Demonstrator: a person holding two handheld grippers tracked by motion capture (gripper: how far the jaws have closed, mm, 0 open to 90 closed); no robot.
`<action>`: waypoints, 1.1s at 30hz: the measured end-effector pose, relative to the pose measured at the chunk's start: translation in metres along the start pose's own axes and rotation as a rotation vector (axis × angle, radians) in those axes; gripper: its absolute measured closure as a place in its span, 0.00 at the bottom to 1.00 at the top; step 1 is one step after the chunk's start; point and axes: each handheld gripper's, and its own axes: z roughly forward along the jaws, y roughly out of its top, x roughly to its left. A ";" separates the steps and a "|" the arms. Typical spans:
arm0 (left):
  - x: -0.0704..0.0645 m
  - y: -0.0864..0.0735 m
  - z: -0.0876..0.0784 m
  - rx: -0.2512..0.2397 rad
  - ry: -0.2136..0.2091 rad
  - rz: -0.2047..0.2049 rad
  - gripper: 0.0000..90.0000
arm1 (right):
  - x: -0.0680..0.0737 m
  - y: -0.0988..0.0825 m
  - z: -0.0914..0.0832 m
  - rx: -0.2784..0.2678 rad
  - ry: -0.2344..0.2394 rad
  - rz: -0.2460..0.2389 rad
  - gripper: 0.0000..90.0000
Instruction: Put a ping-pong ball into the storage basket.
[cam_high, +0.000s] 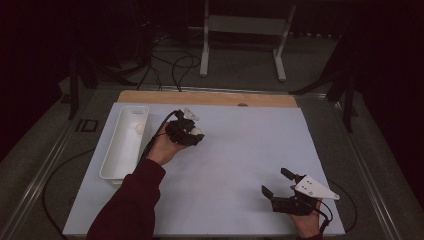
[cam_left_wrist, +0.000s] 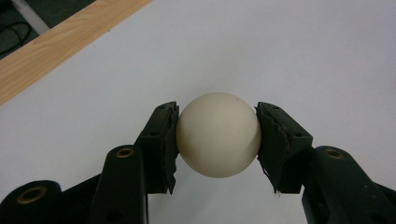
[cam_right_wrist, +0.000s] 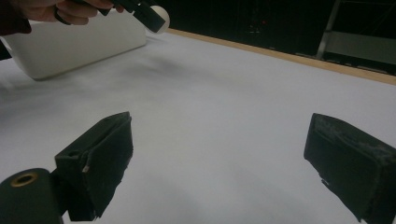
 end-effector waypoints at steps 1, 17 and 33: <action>0.000 0.000 -0.001 0.001 -0.001 0.006 0.57 | 0.000 0.000 0.000 0.000 0.000 0.000 0.09; -0.005 0.002 -0.011 -0.009 -0.034 0.038 0.57 | 0.000 0.000 0.000 0.001 0.000 -0.003 0.09; -0.008 0.003 -0.026 -0.037 -0.085 0.071 0.57 | 0.001 -0.001 0.001 0.004 0.001 -0.007 0.09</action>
